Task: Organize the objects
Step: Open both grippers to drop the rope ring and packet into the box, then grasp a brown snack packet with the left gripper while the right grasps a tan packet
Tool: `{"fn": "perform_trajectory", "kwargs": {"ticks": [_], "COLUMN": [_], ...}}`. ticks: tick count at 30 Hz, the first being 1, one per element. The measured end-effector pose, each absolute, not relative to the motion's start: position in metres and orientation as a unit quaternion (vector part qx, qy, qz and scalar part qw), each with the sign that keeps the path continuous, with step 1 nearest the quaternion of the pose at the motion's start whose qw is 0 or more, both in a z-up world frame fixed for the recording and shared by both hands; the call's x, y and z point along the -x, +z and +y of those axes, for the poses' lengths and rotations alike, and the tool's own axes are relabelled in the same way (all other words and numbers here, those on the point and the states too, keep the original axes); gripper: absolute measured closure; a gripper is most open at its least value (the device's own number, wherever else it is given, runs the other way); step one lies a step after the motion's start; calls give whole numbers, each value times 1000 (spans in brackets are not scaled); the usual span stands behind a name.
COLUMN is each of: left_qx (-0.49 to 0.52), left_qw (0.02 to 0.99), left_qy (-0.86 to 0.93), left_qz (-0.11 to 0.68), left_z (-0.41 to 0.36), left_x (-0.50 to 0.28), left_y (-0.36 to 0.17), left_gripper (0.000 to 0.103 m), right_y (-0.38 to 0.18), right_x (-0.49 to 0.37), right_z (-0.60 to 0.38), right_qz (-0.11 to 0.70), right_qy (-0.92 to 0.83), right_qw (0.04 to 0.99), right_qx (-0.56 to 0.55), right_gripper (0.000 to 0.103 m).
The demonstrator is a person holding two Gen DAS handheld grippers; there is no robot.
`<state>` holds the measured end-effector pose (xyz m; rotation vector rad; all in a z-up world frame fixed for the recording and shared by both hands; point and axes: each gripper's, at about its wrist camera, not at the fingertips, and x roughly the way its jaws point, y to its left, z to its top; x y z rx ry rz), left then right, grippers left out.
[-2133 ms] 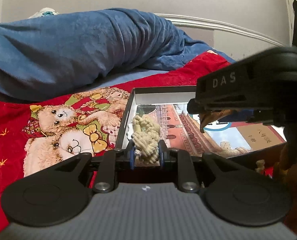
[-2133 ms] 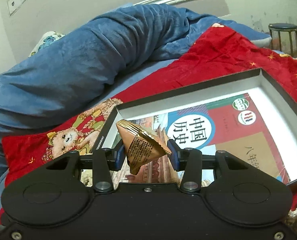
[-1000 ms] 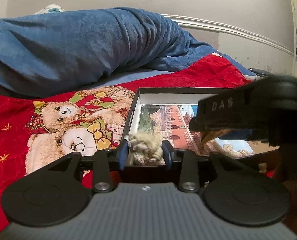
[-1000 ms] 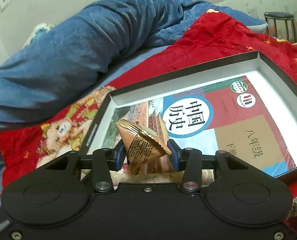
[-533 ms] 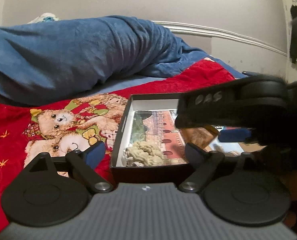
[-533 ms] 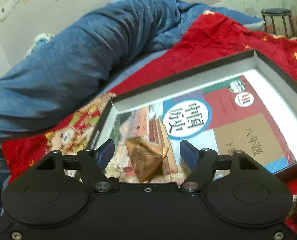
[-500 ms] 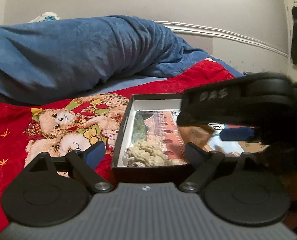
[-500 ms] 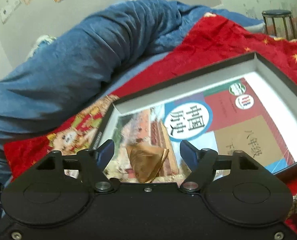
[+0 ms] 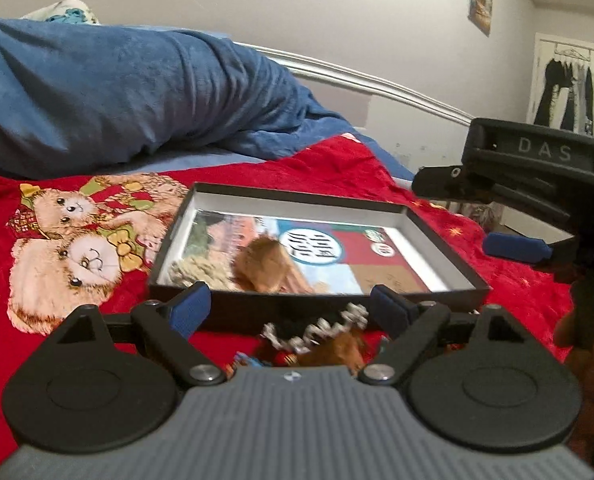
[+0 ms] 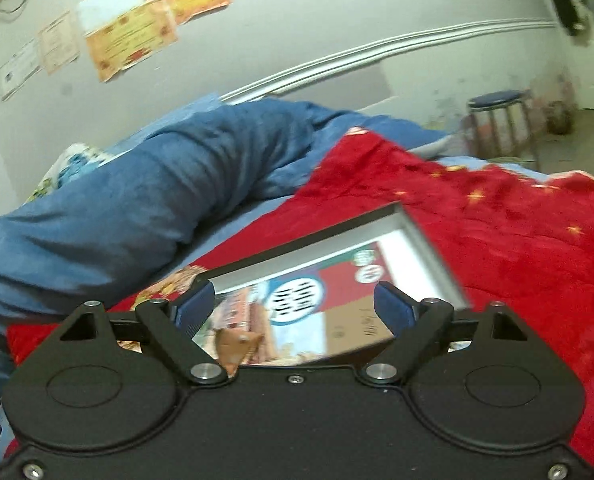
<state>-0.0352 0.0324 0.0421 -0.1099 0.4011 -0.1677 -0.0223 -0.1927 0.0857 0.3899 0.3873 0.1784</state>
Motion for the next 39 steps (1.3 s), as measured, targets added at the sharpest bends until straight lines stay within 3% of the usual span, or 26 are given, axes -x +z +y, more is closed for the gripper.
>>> {"fn": "perform_trajectory", "kwargs": {"ticks": [6, 14, 17, 29, 37, 39], "left_qx": [38, 19, 2, -78, -59, -58], "left_qw": [976, 969, 966, 944, 939, 939], "left_qy": [-86, -100, -122, -134, -152, -152], "left_qz": [196, 227, 230, 291, 303, 303], "left_z": [23, 15, 8, -10, -4, -4], "left_x": [41, 37, 41, 18, 12, 12], "left_y": [39, 30, 28, 2, -3, -4], "left_gripper": [13, 28, 28, 35, 33, 49], "right_y": [82, 69, 64, 41, 29, 25], "right_x": [31, 25, 26, 17, 6, 2], "right_z": [-199, -187, -188, -169, -173, -176], "right_qz": [205, 254, 270, 358, 385, 394], "right_qy": [67, 79, 87, 80, 47, 45], "right_qw": [957, 944, 935, 909, 900, 896], "right_qx": [-196, -197, -214, -196, -198, -202], "right_gripper": [16, 20, 26, 29, 29, 29]}}
